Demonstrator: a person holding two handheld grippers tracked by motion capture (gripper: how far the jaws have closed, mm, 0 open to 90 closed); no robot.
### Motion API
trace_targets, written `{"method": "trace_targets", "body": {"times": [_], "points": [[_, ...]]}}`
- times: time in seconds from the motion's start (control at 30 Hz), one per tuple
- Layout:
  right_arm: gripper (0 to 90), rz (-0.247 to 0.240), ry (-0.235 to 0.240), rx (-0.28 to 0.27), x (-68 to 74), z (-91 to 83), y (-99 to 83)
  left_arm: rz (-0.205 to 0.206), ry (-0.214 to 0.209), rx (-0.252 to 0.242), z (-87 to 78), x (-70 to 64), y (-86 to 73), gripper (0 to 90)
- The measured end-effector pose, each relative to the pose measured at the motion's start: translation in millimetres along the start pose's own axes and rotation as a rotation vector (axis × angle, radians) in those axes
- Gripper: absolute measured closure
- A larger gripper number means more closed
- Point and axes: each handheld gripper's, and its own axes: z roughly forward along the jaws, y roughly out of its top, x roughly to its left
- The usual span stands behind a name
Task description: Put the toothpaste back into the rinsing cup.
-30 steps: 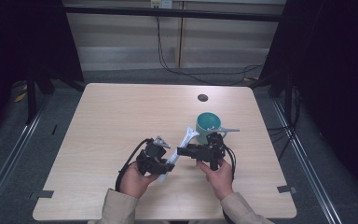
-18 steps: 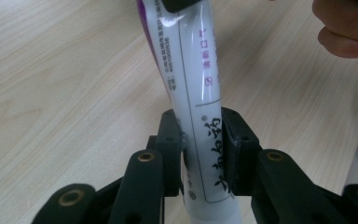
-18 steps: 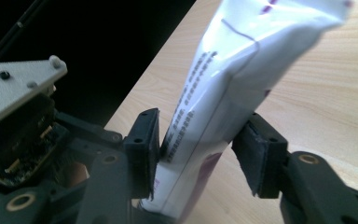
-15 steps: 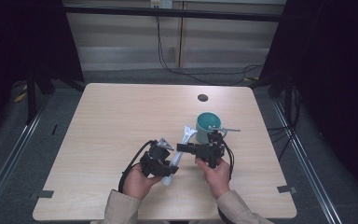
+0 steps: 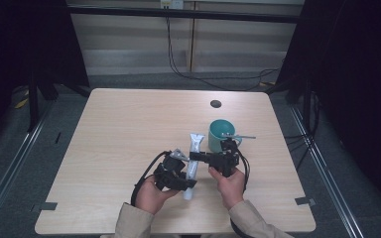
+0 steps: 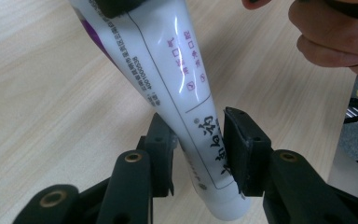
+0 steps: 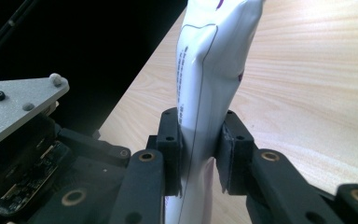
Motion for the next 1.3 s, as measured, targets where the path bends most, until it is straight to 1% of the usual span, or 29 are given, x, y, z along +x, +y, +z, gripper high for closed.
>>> {"method": "trace_targets", "body": {"times": [0.03,0.07,0.1,0.13,0.17,0.2,0.23,0.27,0.4,0.47,0.53,0.57,0.63,0.67,0.7,0.77,0.8,0.97,1.0,1.03,1.13,1.2,1.27,1.3], "points": [[74.0,-0.032,-0.004,-0.001,2.7,-1.7,1.3,0.014,0.001,-0.014,-1.4,0.8,-0.4,60.8],[74.1,-0.061,-0.01,-0.001,4.4,-2.6,2.2,0.008,0.005,-0.021,-2.5,1.3,-0.5,56.3],[74.1,-0.061,-0.01,-0.001,4.4,-2.6,2.2,0.008,0.005,-0.021,-2.5,1.3,-0.5,51.1],[74.3,-0.088,-0.026,0.001,6.9,-4.2,2.8,0.008,0.01,-0.028,-5.2,3.1,-1.0,51.1],[74.3,-0.115,-0.037,-0.002,8.0,-6.6,3.8,0.011,0.018,-0.033,-7.0,4.2,-1.7,43.9],[74.3,-0.123,-0.041,-0.008,7.9,-8.8,4.4,0.016,0.031,-0.03,-8.4,5.1,-2.3,40.0],[74.4,-0.134,-0.046,-0.007,7.8,-10.6,5.2,0.02,0.035,-0.032,-9.8,6.6,-3.6,37.2],[74.5,-0.147,-0.06,-0.012,8.4,-13.5,5.9,0.027,0.029,-0.036,-11.7,8.7,-5.4,33.9],[74.4,-0.183,-0.081,-0.036,9.2,-24.2,10.6,-0.004,0.032,-0.051,-14.2,18.9,-15.0,25.8],[74.4,-0.213,-0.095,-0.056,9.9,-28.7,12.6,-0.015,0.034,-0.05,-13.3,24.0,-20.5,23.2],[74.4,-0.235,-0.116,-0.069,10.9,-33.0,14.7,-0.017,0.043,-0.037,-11.4,28.9,-26.8,21.9],[74.3,-0.238,-0.119,-0.077,11.2,-35.7,15.7,-0.016,0.049,-0.031,-10.7,30.3,-29.5,20.7],[74.3,-0.247,-0.134,-0.084,11.4,-38.6,17.4,-0.021,0.045,-0.03,-9.6,33.2,-33.8,20.0],[74.3,-0.255,-0.141,-0.088,12.0,-39.6,17.8,-0.036,0.046,-0.03,-8.6,36.1,-37.5,19.6],[74.3,-0.269,-0.151,-0.089,12.3,-41.6,19.0,-0.036,0.055,-0.024,-8.3,38.1,-39.5,19.2],[74.4,-0.275,-0.162,-0.097,12.0,-43.7,20.3,-0.039,0.07,-0.029,-7.4,40.2,-42.8,19.1],[74.4,-0.279,-0.165,-0.105,12.3,-45.1,21.1,-0.048,0.075,-0.03,-6.8,41.9,-45.2,19.3],[74.4,-0.316,-0.185,-0.139,14.5,-52.9,27.6,-0.046,0.109,-0.036,-5.3,47.5,-54.5,19.2],[74.4,-0.319,-0.186,-0.141,15.1,-54.0,28.8,-0.045,0.125,-0.039,-4.9,48.4,-56.2,19.1],[74.5,-0.326,-0.188,-0.147,15.8,-55.6,30.7,-0.047,0.128,-0.04,-4.6,48.9,-57.3,19.2],[74.4,-0.342,-0.196,-0.161,17.5,-58.7,35.0,-0.034,0.137,-0.022,-4.5,49.6,-58.7,19.0],[74.4,-0.353,-0.204,-0.172,19.1,-60.5,38.6,-0.031,0.149,-0.028,-3.7,50.3,-59.9,18.7],[74.4,-0.367,-0.218,-0.183,21.0,-62.2,41.5,-0.035,0.153,-0.034,-3.3,50.3,-61.4,18.5],[74.5,-0.368,-0.218,-0.187,21.2,-62.5,42.1,-0.034,0.156,-0.032,-3.4,50.4,-62.0,18.3]]}}
